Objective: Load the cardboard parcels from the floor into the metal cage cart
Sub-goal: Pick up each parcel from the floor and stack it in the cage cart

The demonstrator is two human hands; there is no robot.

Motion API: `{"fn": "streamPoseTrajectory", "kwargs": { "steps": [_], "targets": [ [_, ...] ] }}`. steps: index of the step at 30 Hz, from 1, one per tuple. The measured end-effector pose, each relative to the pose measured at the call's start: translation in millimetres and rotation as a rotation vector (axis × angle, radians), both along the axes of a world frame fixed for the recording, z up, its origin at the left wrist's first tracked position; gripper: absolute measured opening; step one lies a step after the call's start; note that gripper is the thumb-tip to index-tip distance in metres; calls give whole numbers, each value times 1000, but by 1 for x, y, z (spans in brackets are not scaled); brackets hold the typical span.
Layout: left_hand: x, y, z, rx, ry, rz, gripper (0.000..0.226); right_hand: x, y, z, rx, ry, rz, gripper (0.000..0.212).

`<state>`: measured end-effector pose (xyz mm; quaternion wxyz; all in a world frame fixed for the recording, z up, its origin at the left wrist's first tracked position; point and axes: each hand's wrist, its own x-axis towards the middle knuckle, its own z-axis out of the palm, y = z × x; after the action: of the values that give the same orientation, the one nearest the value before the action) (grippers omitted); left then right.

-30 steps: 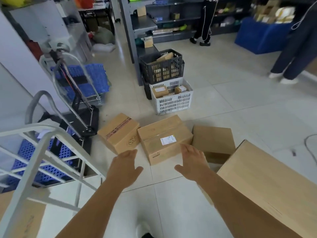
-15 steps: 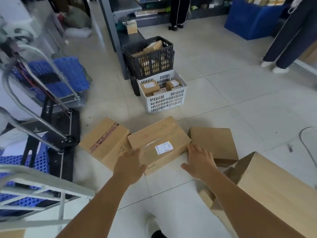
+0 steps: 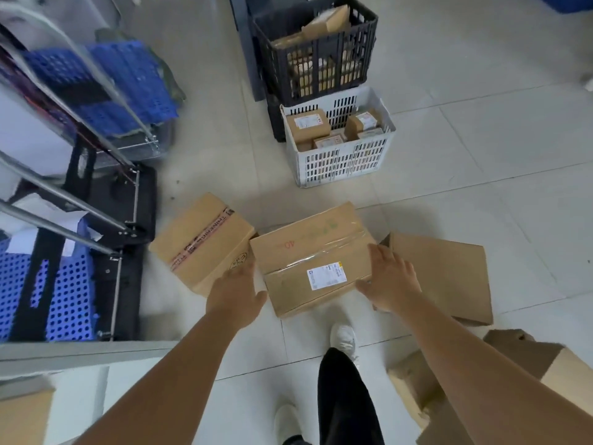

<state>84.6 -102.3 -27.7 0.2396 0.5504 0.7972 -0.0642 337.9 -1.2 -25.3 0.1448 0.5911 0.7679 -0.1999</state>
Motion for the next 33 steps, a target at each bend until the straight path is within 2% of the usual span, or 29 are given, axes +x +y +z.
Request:
{"fn": "streamPoseTrajectory", "kwargs": {
  "steps": [12, 21, 25, 27, 30, 33],
  "targets": [
    [1, 108, -134, -250, -43, 255, 73, 11, 163, -146, -168, -63, 14, 78],
    [-16, 136, -282, -298, -141, 516, 76, 12, 219, -295, -242, -113, -17, 88],
    [-27, 138, -341, -257, -198, 674, 73, 12, 237, -347, -263, -102, -74, 93],
    [-31, 137, -366, -229, -218, 745, 67, 12, 243, -369, -268, -93, -115, 97],
    [-32, 137, -395, -221, -254, 846, 69, 14, 247, -396, -261, -46, -191, 105],
    [-31, 138, -413, -156, -337, 985, 79, 12, 247, -411, -267, -34, -241, 129]
  ]
}}
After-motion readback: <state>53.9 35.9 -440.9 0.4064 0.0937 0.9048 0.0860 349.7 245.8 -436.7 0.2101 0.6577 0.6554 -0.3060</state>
